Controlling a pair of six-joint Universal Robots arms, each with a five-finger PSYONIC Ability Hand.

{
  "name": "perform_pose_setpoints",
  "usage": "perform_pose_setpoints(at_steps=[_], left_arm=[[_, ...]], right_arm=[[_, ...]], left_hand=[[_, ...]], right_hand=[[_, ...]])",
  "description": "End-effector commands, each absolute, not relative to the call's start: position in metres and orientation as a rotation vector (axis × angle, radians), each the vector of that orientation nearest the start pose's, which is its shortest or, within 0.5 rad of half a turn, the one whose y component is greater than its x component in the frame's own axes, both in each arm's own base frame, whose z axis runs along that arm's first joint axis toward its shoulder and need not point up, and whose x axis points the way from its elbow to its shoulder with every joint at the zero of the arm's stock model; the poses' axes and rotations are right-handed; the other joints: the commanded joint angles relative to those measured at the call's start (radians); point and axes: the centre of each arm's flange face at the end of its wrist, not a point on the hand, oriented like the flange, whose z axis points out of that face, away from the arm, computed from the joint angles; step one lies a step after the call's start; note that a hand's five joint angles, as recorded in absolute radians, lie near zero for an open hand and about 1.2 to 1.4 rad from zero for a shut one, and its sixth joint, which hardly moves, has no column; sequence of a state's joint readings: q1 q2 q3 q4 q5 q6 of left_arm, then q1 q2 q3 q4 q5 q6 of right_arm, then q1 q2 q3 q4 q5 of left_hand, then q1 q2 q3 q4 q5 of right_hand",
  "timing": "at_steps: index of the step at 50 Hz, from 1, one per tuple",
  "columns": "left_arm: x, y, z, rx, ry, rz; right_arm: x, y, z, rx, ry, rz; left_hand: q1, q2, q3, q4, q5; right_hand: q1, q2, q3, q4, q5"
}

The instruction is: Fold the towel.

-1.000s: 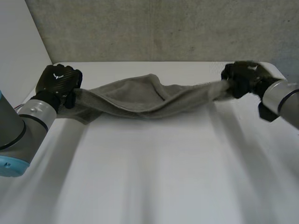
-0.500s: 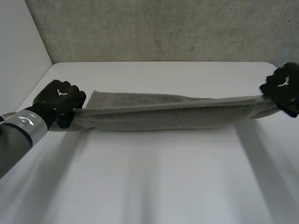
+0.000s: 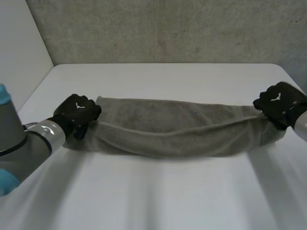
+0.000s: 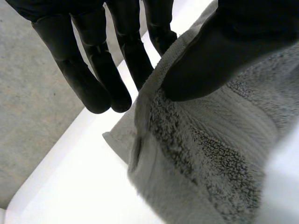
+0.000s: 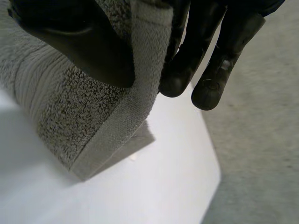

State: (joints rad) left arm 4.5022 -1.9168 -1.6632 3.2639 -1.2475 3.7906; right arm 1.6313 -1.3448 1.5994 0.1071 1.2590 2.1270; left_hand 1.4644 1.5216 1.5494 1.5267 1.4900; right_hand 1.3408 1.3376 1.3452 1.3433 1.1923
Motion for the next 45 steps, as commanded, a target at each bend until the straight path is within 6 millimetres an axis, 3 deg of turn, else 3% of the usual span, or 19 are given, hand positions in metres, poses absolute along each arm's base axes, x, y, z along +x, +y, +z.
perform_pose_setpoints(at_steps=[1,7,15,19,29,41,43,44,45], left_arm=[[-0.237,-0.327,0.166,1.317,2.144,-1.884],[-0.252,-0.361,0.165,1.227,2.129,-1.972],[-0.265,-0.404,0.157,1.133,2.034,-2.117],[-0.276,-0.419,0.147,1.124,1.984,-2.155],[-0.294,-0.440,0.138,1.124,1.900,-2.231],[-0.305,-0.444,0.128,1.144,1.880,-2.253],[-0.305,-0.443,0.124,1.148,1.892,-2.243],[-0.305,-0.443,0.124,1.148,1.892,-2.243],[-0.305,-0.443,0.122,1.151,1.899,-2.237]], right_arm=[[0.183,-0.328,0.199,-1.606,2.375,-1.811],[0.191,-0.351,0.190,-1.444,2.387,-1.808],[0.198,-0.403,0.174,-1.166,2.361,-1.913],[0.203,-0.414,0.171,-1.110,2.353,-1.980],[0.208,-0.435,0.161,-1.031,2.353,-2.154],[0.212,-0.449,0.142,-1.014,2.318,-2.217],[0.212,-0.450,0.140,-1.014,2.319,-2.215],[0.213,-0.450,0.140,-1.016,2.318,-2.214],[0.213,-0.450,0.140,-1.016,2.318,-2.214]], left_hand=[[-0.068,-0.125,-0.153,-0.130,-0.268],[-0.068,-0.125,-0.153,-0.130,-0.268],[-0.068,-0.125,-0.153,-0.130,-0.268],[-0.068,-0.125,-0.153,-0.130,-0.268],[-0.068,-0.125,-0.153,-0.130,-0.268],[-0.068,-0.125,-0.153,-0.130,-0.268],[-0.091,-0.148,-0.176,-0.153,-0.291],[-0.091,-0.148,-0.176,-0.154,-0.291],[-0.388,-0.445,-0.473,-0.450,-0.588]], right_hand=[[0.055,0.059,0.051,0.053,0.029],[0.055,0.059,0.051,0.053,0.029],[0.055,0.059,0.051,0.053,0.029],[0.055,0.059,0.051,0.053,0.029],[0.055,0.059,0.051,0.053,0.029],[0.055,0.059,0.051,0.053,0.029],[-0.049,-0.046,-0.054,-0.052,-0.075],[-0.424,-0.421,-0.429,-0.427,-0.450],[-0.829,-0.826,-0.833,-0.831,-0.855]])
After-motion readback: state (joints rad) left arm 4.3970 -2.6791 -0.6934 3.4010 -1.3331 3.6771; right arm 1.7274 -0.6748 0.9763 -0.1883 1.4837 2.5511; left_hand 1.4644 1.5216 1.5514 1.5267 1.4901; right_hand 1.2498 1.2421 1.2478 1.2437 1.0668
